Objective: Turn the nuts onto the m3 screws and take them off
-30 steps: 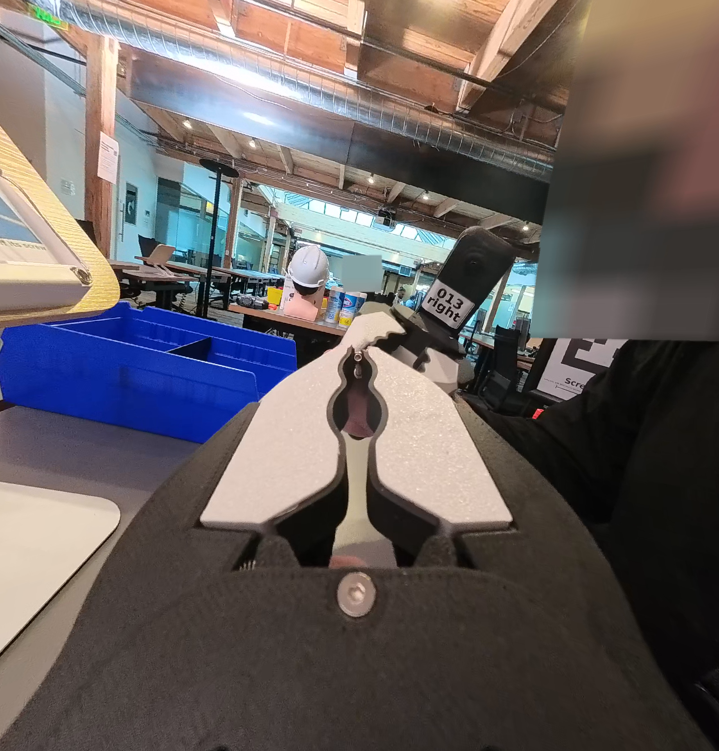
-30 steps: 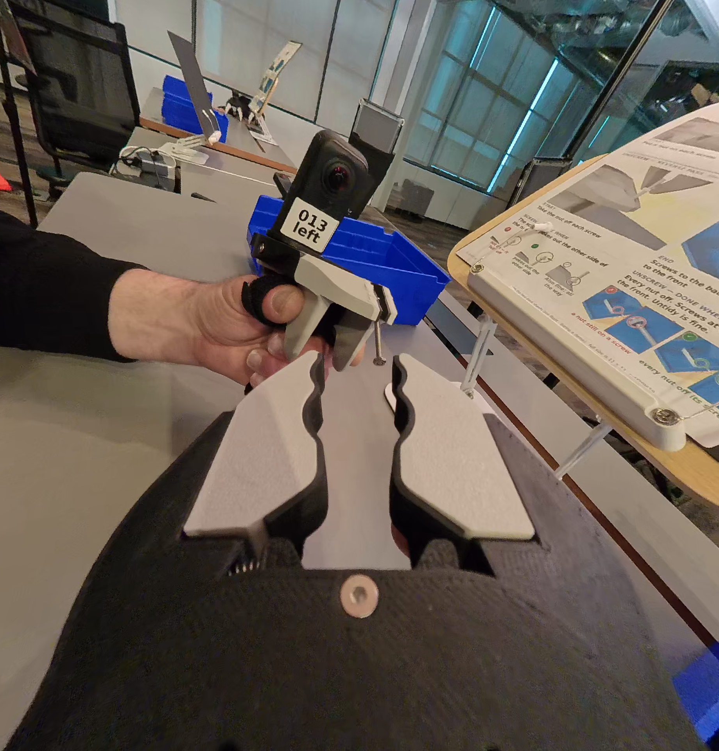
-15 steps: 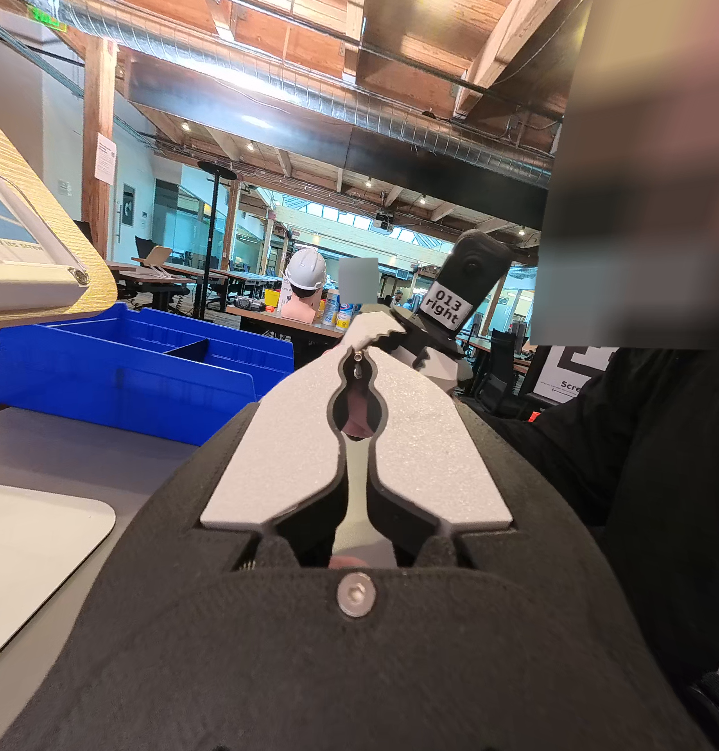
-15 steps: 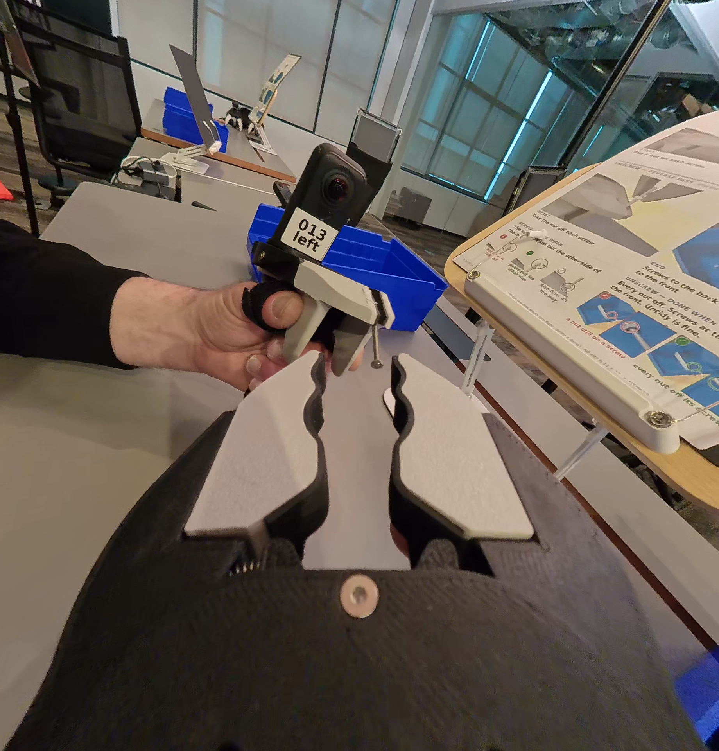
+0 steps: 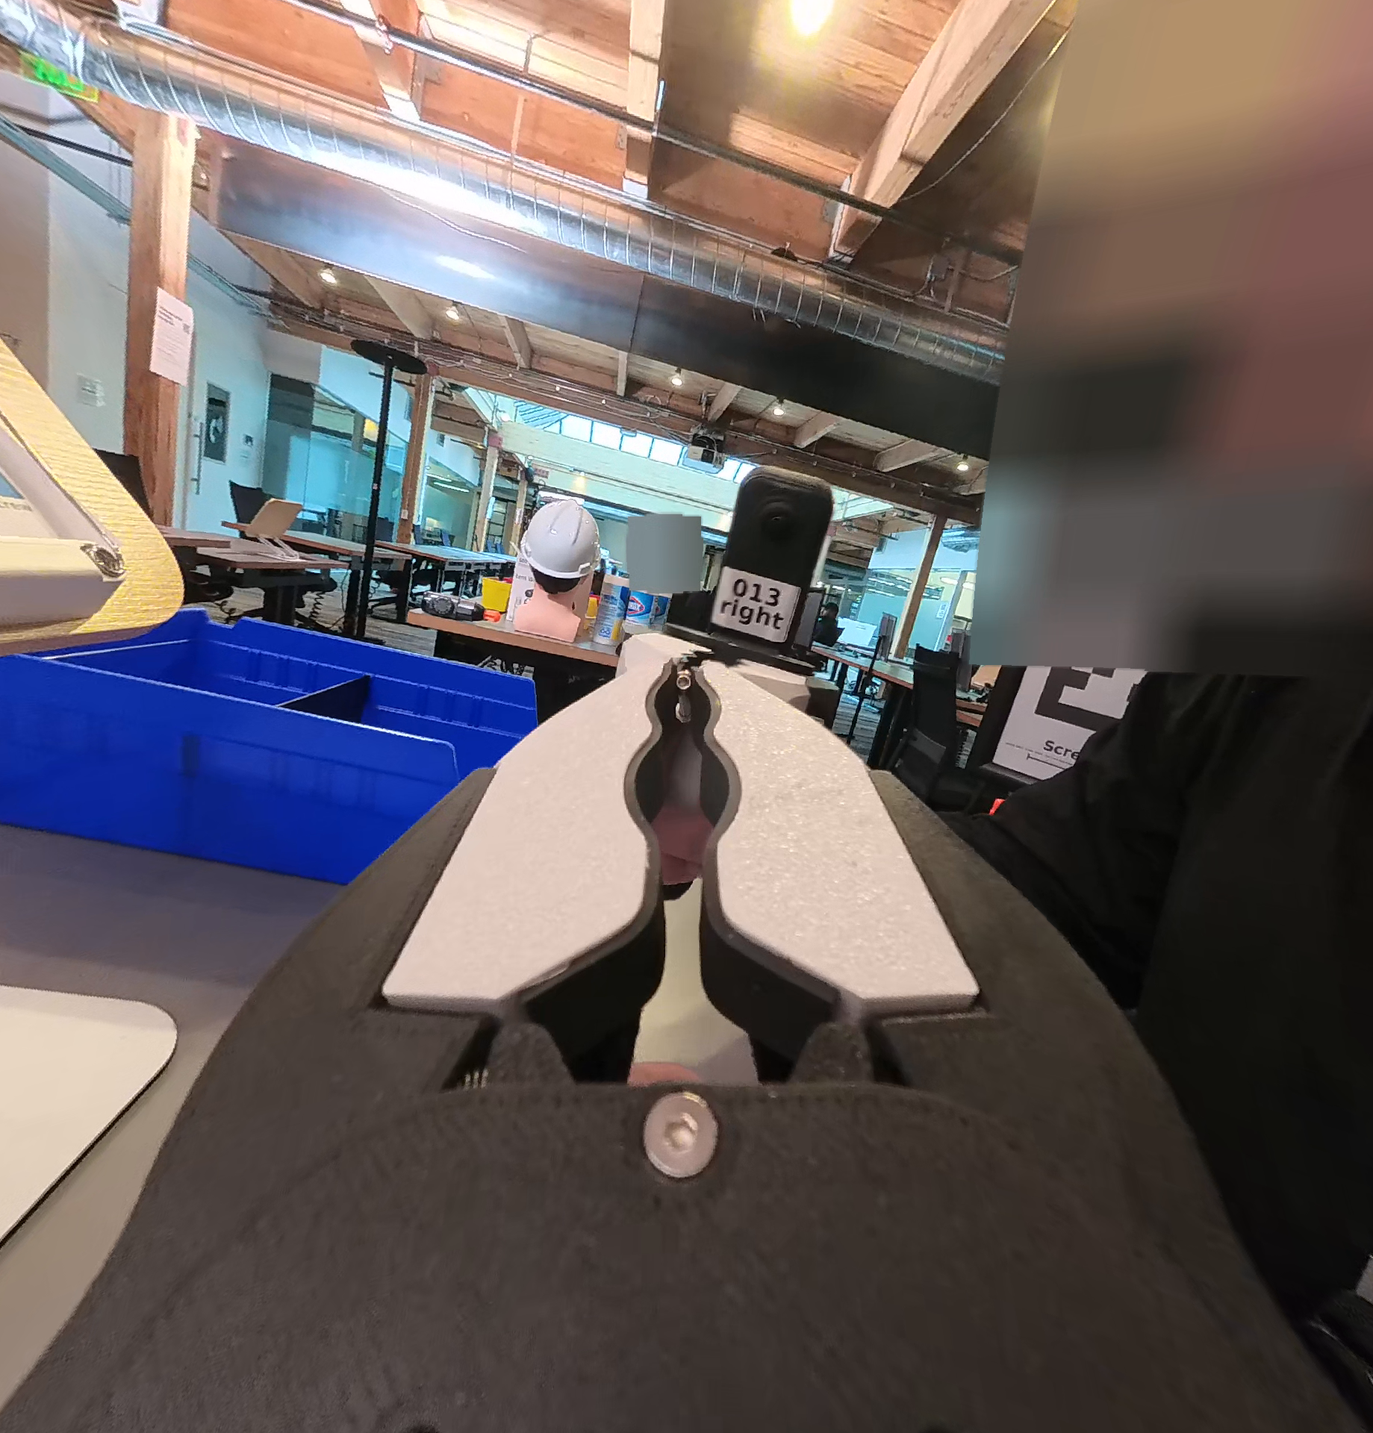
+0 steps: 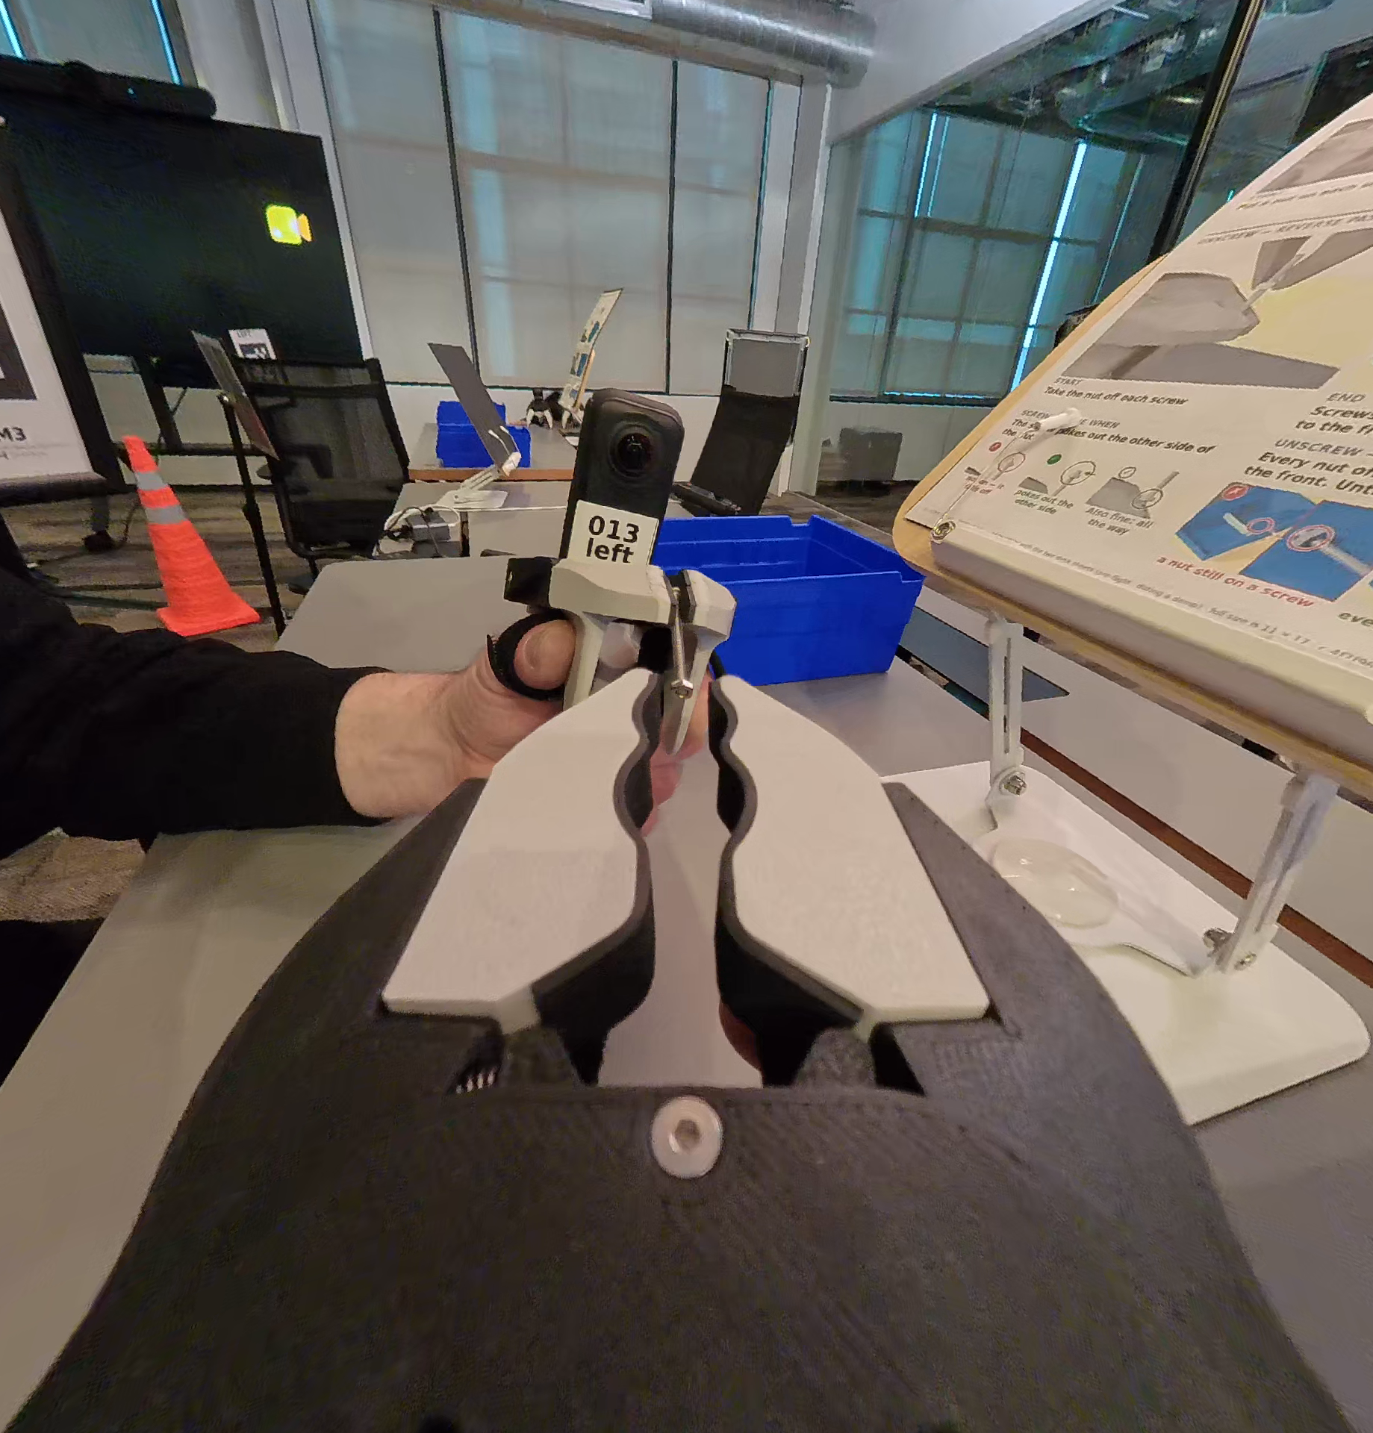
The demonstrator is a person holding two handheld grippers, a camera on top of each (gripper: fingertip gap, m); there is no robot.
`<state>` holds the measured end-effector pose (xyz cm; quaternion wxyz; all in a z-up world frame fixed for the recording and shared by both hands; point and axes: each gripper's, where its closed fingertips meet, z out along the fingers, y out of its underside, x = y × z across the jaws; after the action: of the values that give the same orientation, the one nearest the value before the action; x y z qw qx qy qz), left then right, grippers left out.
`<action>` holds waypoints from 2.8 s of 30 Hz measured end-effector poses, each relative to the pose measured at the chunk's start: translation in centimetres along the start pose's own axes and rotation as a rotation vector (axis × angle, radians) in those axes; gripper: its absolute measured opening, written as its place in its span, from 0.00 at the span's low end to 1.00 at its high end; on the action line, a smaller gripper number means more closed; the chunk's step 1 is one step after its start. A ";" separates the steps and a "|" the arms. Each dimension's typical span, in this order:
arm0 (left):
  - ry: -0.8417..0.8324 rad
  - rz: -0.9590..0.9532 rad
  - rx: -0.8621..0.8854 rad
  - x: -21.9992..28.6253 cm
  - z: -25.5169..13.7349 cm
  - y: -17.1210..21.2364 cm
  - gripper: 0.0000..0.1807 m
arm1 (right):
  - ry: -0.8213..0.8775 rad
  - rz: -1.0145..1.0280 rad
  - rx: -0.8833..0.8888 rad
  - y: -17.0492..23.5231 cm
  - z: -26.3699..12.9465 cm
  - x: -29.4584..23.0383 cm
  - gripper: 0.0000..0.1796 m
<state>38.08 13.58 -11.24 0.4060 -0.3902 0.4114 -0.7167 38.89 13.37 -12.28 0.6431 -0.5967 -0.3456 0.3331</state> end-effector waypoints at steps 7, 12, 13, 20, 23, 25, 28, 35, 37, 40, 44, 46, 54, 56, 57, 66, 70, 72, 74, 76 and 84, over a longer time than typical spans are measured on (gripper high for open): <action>0.015 0.000 0.005 0.3 0.2 0.0 0.01 | -0.030 0.052 0.029 -0.3 0.0 -0.2 0.06; 0.021 0.004 0.008 0.5 0.4 0.0 0.01 | -0.042 0.053 0.024 -0.2 0.1 -0.4 0.06; 0.025 0.002 0.012 0.5 0.5 -0.1 0.01 | -0.045 0.053 0.020 -0.1 0.1 -0.4 0.05; 0.028 0.001 0.015 0.5 0.6 -0.1 0.01 | -0.059 0.062 0.028 -0.2 0.0 -0.6 0.03; 0.030 0.002 0.016 0.4 0.6 -0.1 0.01 | -0.067 0.069 0.037 -0.3 0.0 -0.6 0.03; 0.029 0.005 0.018 0.4 0.6 -0.1 0.01 | -0.069 0.073 0.041 -0.3 0.0 -0.6 0.03; 0.031 0.004 0.020 0.4 0.7 -0.1 0.01 | -0.074 0.080 0.046 -0.4 0.0 -0.7 0.03; 0.035 0.002 0.020 0.5 0.7 0.0 0.01 | -0.079 0.073 0.047 -0.4 0.0 -0.8 0.03; 0.033 0.000 0.021 0.4 0.7 0.0 0.01 | -0.078 0.076 0.042 -0.3 0.0 -0.7 0.03; 0.034 -0.003 0.022 0.4 0.8 0.0 0.01 | -0.079 0.081 0.045 -0.3 0.0 -0.7 0.03; 0.055 -0.020 0.024 0.7 0.8 0.2 0.02 | -0.072 0.061 0.049 -0.6 -0.2 -0.7 0.03; 0.070 -0.024 0.015 1.0 0.8 0.1 0.04 | -0.073 0.046 0.032 -0.5 -0.3 -0.8 0.03; -0.036 0.291 -0.260 1.1 0.7 2.2 0.13 | -0.136 0.047 -0.002 -0.3 -0.9 -1.2 0.03; -0.054 0.368 -0.313 1.4 0.5 2.7 0.12 | -0.169 0.048 -0.021 0.1 -1.0 -1.5 0.03; -0.062 0.395 -0.323 1.5 0.4 2.7 0.11 | -0.189 0.058 -0.031 0.3 -1.0 -1.7 0.03; -0.075 0.561 -0.401 2.4 -0.2 3.0 0.08 | -0.298 0.128 -0.063 1.4 -0.5 -3.2 0.03; -0.072 0.601 -0.418 2.9 0.0 3.2 0.05 | -0.323 0.154 -0.047 1.3 -0.5 -3.3 0.03; -0.069 0.601 -0.410 2.9 -0.1 2.9 0.04 | -0.338 0.166 -0.036 1.1 -0.6 -3.5 0.03; -0.077 0.616 -0.412 2.9 -0.2 2.8 0.03 | -0.354 0.189 -0.019 0.8 -0.7 -3.6 0.03; -0.075 0.624 -0.419 3.0 -0.2 2.9 0.02 | -0.361 0.199 -0.015 0.8 -0.7 -3.6 0.03; -0.081 0.628 -0.420 3.1 -0.2 2.7 0.02 | -0.353 0.185 -0.016 0.7 -0.7 -3.6 0.03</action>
<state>37.46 9.89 -13.08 0.5329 -0.3479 0.6325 -0.4415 37.51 10.02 -13.22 0.5344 -0.5633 -0.3993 0.4875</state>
